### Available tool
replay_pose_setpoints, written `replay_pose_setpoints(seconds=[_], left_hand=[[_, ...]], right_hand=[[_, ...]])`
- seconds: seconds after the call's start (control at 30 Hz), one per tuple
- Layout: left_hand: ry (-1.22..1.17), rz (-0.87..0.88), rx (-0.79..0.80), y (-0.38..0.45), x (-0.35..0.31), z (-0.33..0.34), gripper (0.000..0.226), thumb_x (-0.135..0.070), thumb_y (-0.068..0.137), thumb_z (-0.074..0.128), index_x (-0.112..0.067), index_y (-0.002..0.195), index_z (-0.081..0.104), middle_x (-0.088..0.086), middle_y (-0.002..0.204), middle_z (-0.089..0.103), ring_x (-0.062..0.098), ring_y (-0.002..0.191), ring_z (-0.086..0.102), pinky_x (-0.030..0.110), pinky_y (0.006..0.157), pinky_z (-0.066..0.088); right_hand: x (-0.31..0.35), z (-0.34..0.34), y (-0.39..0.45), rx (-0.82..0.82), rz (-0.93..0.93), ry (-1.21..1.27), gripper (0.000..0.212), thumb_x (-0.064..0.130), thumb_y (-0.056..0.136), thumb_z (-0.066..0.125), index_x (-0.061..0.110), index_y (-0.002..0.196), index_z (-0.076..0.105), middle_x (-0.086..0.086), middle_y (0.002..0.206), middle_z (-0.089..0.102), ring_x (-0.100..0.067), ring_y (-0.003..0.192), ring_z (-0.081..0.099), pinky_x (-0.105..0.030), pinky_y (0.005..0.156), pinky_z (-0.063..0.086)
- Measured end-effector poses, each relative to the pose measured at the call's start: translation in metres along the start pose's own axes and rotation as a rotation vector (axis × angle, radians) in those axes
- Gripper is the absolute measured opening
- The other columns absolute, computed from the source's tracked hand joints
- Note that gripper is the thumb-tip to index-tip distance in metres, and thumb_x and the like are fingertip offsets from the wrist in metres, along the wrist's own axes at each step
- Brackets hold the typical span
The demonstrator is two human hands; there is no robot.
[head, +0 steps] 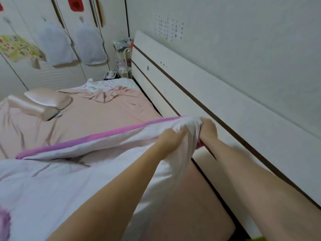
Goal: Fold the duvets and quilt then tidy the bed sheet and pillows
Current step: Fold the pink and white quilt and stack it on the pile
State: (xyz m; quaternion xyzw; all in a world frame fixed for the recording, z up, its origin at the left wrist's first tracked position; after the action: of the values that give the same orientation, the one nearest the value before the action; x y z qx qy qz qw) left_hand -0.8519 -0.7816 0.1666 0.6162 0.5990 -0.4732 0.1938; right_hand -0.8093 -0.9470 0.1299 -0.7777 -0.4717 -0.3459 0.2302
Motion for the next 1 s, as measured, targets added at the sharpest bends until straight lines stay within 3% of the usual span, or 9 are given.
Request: replay_pose_setpoints(seconds=[0.07, 0.13, 0.23, 0.43, 0.53, 0.6, 0.67, 0.77, 1.0], left_hand=[[0.333, -0.023, 0.098, 0.007, 0.04, -0.001, 0.052, -0.046, 0.097, 0.047, -0.001, 0.12, 0.059, 0.014, 0.122, 0.061, 0.03, 0.112, 0.056, 0.035, 0.094, 0.044], [0.54, -0.004, 0.032, 0.022, 0.069, -0.026, 0.044, -0.039, 0.096, 0.05, -0.004, 0.123, 0.059, 0.014, 0.127, 0.058, 0.029, 0.115, 0.054, 0.034, 0.096, 0.044], [0.577, -0.033, -0.079, 0.036, 0.1, -0.082, 0.033, -0.029, 0.095, 0.051, -0.005, 0.111, 0.067, 0.014, 0.117, 0.064, 0.03, 0.107, 0.058, 0.033, 0.089, 0.047], [0.523, -0.18, -0.197, 0.055, 0.179, -0.18, 0.025, -0.021, 0.09, 0.053, -0.003, 0.088, 0.069, 0.014, 0.095, 0.069, 0.03, 0.09, 0.063, 0.032, 0.077, 0.048], [0.485, -0.263, -0.196, 0.057, 0.232, -0.209, 0.024, -0.018, 0.089, 0.053, -0.01, 0.066, 0.058, 0.012, 0.073, 0.063, 0.024, 0.072, 0.054, 0.03, 0.066, 0.043], [0.463, -0.322, -0.193, 0.063, 0.274, -0.227, 0.028, -0.016, 0.089, 0.051, -0.011, 0.061, 0.051, 0.015, 0.07, 0.057, 0.023, 0.07, 0.051, 0.03, 0.062, 0.038], [0.445, -0.382, -0.204, 0.073, 0.316, -0.242, 0.023, -0.018, 0.093, 0.05, -0.003, 0.084, 0.065, 0.018, 0.096, 0.066, 0.028, 0.087, 0.059, 0.031, 0.072, 0.044], [0.311, -0.493, -0.265, 0.088, 0.379, -0.25, 0.039, -0.027, 0.096, 0.051, -0.004, 0.127, 0.057, 0.013, 0.126, 0.061, 0.028, 0.113, 0.057, 0.033, 0.094, 0.045], [-0.077, -0.591, -0.461, 0.142, 0.477, -0.238, 0.056, -0.031, 0.097, 0.05, -0.001, 0.143, 0.037, 0.015, 0.144, 0.045, 0.031, 0.127, 0.048, 0.04, 0.106, 0.04]], right_hand=[[-0.04, 0.031, 0.003, 0.286, 0.045, -0.424, 0.02, 0.015, 0.091, 0.048, 0.005, 0.093, 0.065, -0.017, 0.102, 0.066, -0.032, 0.093, 0.062, -0.03, 0.073, 0.044], [-0.048, 0.065, 0.006, 0.487, 0.024, -0.626, 0.019, 0.016, 0.091, 0.05, 0.001, 0.084, 0.059, -0.018, 0.099, 0.063, -0.029, 0.086, 0.057, -0.027, 0.069, 0.039], [-0.005, 0.108, 0.003, 0.515, -0.148, -0.652, 0.029, 0.009, 0.091, 0.043, 0.008, 0.063, 0.043, -0.016, 0.086, 0.056, -0.026, 0.079, 0.049, -0.025, 0.067, 0.034], [0.085, 0.209, -0.025, 0.638, -0.403, -0.57, 0.034, 0.011, 0.088, 0.047, 0.015, 0.056, 0.041, -0.005, 0.065, 0.049, -0.023, 0.071, 0.045, -0.027, 0.051, 0.029], [0.1, 0.261, -0.029, 0.691, -0.428, -0.589, 0.018, 0.013, 0.091, 0.05, 0.008, 0.082, 0.065, -0.013, 0.093, 0.065, -0.026, 0.085, 0.057, -0.028, 0.069, 0.041], [0.107, 0.303, -0.027, 0.71, -0.449, -0.603, 0.026, 0.021, 0.092, 0.054, 0.006, 0.11, 0.064, -0.012, 0.115, 0.063, -0.028, 0.103, 0.058, -0.032, 0.084, 0.046], [0.108, 0.35, -0.023, 0.726, -0.472, -0.627, 0.041, 0.033, 0.09, 0.059, 0.009, 0.123, 0.055, -0.011, 0.124, 0.054, -0.028, 0.11, 0.054, -0.035, 0.092, 0.045], [0.099, 0.428, -0.02, 0.78, -0.537, -0.695, 0.063, 0.045, 0.084, 0.065, 0.012, 0.133, 0.043, -0.013, 0.129, 0.045, -0.031, 0.116, 0.048, -0.039, 0.097, 0.043], [0.059, 0.58, 0.004, 0.807, -0.62, -0.802, 0.113, 0.068, 0.069, 0.068, 0.014, 0.151, 0.012, -0.019, 0.152, 0.023, -0.032, 0.142, 0.02, -0.045, 0.116, 0.018]])
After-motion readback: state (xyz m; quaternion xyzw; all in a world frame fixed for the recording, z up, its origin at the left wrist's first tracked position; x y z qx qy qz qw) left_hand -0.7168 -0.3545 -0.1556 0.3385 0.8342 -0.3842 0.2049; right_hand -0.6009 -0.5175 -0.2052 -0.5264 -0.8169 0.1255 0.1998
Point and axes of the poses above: each hand's wrist, its own y-axis towards the middle knuckle, its own z-axis out of the palm, x = y × z, the point moved 3 cm from there along y, towards the middle knuckle
